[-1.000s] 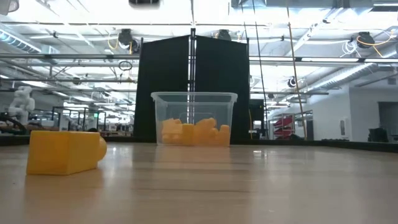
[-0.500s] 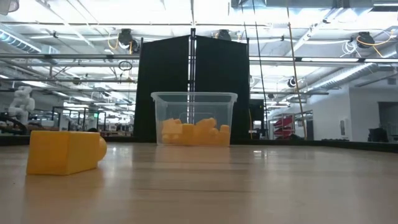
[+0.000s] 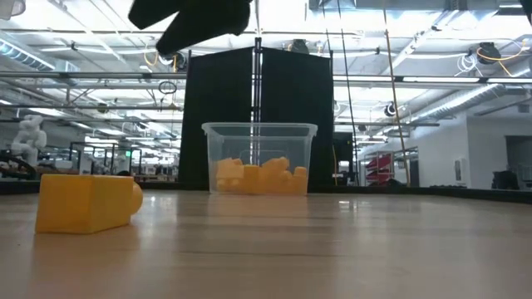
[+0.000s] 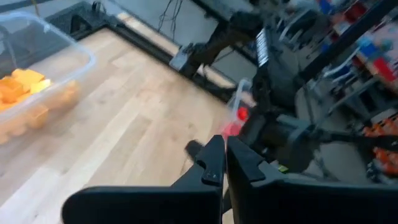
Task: Sort blocks
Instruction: Put the yellow game piece into the top transparent bin
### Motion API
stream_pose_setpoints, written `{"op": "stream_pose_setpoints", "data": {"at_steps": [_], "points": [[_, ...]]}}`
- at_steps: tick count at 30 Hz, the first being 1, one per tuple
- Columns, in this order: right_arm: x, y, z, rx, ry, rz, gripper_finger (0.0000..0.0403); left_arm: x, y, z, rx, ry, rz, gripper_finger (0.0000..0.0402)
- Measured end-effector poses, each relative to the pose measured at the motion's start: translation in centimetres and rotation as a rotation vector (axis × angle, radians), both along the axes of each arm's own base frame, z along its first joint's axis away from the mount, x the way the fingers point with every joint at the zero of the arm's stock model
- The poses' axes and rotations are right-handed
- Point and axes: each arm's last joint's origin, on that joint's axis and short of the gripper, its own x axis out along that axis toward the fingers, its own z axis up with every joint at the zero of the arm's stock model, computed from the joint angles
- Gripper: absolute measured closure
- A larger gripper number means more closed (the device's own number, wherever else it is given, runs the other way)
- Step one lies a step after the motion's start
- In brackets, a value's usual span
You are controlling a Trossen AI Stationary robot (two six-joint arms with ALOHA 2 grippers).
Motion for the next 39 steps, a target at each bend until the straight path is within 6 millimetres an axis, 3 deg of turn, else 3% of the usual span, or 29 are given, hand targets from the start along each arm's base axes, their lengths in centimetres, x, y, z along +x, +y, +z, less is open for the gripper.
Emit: {"op": "stream_pose_setpoints", "data": {"at_steps": [6, 14, 28, 39], "points": [[0.9, 1.5, -2.7, -0.056, 0.02, 0.077, 0.0073, 0.4, -0.1, -0.7, 0.019, 0.071, 0.002, 0.0401], [1.8, 2.2, -5.9, -0.067, 0.045, 0.097, 0.0071, 0.6, -0.2, -0.9, 0.026, 0.089, -0.001, 0.0401], [3.4, 1.9, -7.7, 0.048, -0.002, 0.118, 0.0071, 0.4, -0.2, -1.2, 0.044, 0.127, -0.004, 0.0401], [3.7, 2.0, -12.2, 0.143, 0.11, 0.048, 0.0071, 0.3, -0.1, -1.4, 0.053, 0.153, -0.004, 0.0401]]}}
